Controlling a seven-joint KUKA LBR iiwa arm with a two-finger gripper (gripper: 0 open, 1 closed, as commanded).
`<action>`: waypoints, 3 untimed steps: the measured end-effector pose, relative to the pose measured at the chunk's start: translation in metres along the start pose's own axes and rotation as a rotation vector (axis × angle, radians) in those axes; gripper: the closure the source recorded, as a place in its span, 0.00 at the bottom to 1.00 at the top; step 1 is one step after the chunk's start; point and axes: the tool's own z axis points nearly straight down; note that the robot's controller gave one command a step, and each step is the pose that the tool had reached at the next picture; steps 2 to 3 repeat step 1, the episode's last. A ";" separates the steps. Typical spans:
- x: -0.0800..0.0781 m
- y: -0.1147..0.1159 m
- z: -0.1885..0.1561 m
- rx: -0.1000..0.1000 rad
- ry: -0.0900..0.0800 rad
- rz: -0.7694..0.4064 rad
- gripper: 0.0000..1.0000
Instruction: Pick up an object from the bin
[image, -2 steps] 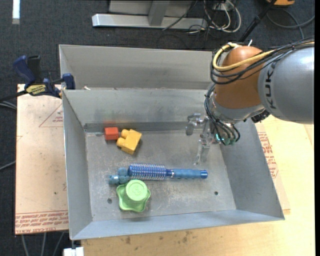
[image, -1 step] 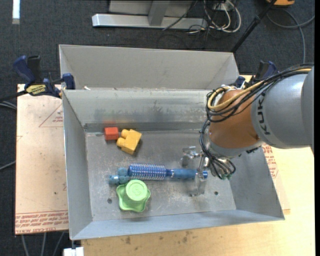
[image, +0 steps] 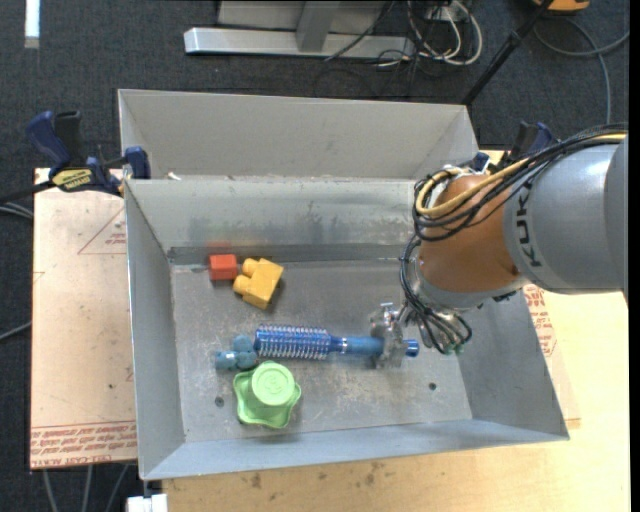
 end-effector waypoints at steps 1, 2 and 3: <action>0.027 0.031 -0.126 0.000 -0.011 0.000 1.00; 0.027 0.031 -0.126 0.000 -0.011 0.000 1.00; 0.027 0.031 -0.126 0.000 -0.011 0.000 1.00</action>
Offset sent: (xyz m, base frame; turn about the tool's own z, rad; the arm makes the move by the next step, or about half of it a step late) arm -0.0310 0.0270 0.1221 0.0017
